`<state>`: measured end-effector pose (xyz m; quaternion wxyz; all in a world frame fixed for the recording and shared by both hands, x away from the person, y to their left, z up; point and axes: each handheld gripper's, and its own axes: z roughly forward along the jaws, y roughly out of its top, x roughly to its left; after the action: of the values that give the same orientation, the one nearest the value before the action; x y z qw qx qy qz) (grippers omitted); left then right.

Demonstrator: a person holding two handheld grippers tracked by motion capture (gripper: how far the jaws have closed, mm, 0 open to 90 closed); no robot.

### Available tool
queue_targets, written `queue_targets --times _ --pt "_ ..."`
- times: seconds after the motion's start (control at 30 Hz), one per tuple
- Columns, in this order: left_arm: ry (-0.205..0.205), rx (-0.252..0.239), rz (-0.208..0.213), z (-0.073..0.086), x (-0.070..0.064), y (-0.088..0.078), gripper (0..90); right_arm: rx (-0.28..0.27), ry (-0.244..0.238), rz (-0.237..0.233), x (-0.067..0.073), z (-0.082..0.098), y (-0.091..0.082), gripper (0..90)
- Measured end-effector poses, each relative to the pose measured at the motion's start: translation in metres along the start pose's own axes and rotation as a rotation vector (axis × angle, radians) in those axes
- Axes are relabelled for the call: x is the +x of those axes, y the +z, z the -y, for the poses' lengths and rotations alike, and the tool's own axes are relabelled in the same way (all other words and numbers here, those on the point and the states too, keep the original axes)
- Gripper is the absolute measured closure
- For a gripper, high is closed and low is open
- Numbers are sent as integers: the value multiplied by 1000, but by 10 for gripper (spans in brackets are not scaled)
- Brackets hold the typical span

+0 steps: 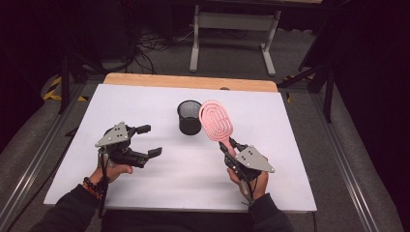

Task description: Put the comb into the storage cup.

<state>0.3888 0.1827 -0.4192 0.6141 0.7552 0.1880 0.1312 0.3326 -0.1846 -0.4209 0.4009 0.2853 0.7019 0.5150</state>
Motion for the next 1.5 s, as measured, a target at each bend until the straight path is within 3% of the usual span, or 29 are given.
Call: queue_targets --times 0.13,0.43,0.93,1.13,1.23,1.5 --pt "-20 -15 51 -6 -4 13 108 1 -8 -23 11 0 6 698" --pt "12 0 104 -11 -18 34 112 5 -39 -60 28 0 12 698" --pt "-48 -39 192 -19 -27 61 215 6 -70 -88 41 0 16 699" --pt "-73 -71 206 -23 -30 67 261 6 -80 -95 45 0 17 698" --pt "-91 -88 214 -24 -32 70 311 11 -85 -112 50 1 20 699" --pt "-172 -128 214 -20 -23 65 563 19 -82 -116 50 2 23 700"
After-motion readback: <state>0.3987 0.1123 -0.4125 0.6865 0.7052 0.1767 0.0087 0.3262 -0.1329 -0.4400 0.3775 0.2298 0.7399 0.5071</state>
